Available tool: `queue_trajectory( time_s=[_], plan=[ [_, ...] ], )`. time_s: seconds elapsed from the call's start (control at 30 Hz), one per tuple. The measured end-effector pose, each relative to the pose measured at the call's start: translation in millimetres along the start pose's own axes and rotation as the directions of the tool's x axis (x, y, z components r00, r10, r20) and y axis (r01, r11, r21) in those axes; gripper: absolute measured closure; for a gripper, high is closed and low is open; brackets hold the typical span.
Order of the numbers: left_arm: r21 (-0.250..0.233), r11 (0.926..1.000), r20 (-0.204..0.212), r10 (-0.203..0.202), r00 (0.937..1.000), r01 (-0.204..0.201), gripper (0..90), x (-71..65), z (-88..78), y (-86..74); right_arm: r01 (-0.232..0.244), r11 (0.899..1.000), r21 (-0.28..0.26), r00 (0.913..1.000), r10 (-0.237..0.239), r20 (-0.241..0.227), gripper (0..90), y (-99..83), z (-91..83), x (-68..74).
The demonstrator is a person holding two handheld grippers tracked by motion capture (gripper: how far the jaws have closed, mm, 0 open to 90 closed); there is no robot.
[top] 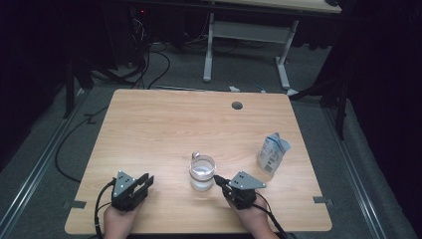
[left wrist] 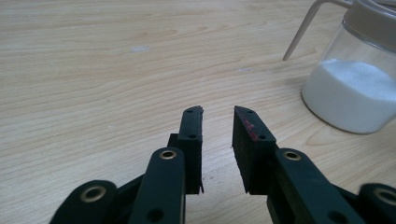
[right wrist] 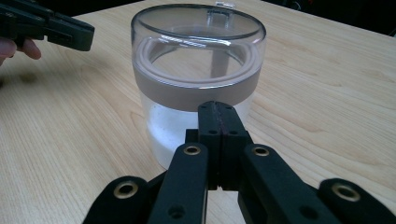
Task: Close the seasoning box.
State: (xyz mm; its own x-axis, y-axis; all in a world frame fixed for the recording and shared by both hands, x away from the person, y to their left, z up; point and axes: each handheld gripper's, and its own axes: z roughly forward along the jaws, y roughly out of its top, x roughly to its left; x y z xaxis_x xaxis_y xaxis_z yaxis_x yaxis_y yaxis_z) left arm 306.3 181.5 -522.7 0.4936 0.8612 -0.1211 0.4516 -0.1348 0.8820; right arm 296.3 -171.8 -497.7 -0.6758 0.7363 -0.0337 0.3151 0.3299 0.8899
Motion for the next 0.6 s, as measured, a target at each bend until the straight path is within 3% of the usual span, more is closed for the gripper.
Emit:
queue_trajectory(
  time_s=[0.17, 0.4, 0.6],
  plan=[
    [-0.002, 1.0, 0.002, 0.003, 1.0, -0.002, 69.1, 3.9, 1.3, 1.7, -0.006, 1.0, -0.012, 0.9998, 0.006, -0.018, 90.0, 1.8, 6.9, 4.0],
    [0.009, 0.9999, 0.003, 0.008, 1.0, -0.009, 64.8, 8.6, 3.8, -0.1, -0.011, 1.0, -0.025, 0.9999, 0.011, -0.008, 90.0, 2.6, 11.7, 7.2],
    [0.0, 1.0, -0.006, 0.007, 1.0, -0.007, 61.6, 11.8, -0.6, -0.5, 0.012, 1.0, -0.024, 0.9999, -0.012, -0.003, 90.0, 3.6, 14.2, 13.9]
  ],
)
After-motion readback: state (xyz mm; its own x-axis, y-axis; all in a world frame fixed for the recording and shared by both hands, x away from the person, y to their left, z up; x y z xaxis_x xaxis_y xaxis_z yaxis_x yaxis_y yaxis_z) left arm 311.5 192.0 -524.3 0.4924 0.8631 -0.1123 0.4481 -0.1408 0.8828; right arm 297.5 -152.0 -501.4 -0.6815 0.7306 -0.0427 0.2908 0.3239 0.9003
